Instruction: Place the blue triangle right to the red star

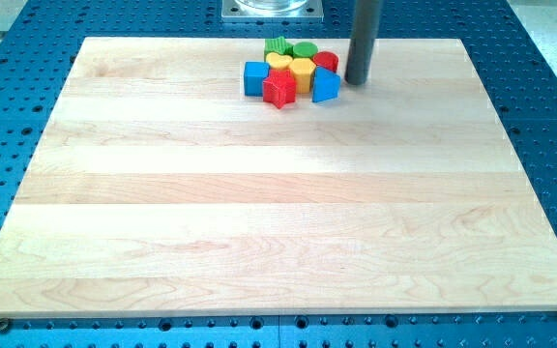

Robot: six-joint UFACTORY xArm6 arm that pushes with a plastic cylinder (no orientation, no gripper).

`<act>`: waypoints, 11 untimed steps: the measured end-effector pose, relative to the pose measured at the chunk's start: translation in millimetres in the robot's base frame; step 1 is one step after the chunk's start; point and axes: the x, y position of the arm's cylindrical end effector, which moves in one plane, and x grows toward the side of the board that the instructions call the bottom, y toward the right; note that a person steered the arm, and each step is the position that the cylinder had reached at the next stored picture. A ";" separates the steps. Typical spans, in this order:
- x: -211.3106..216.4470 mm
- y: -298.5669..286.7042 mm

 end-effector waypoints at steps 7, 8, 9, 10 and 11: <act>29.1 -55.7; 33.5 -56.1; 43.3 -36.8; 48.2 -25.8; 60.1 -31.6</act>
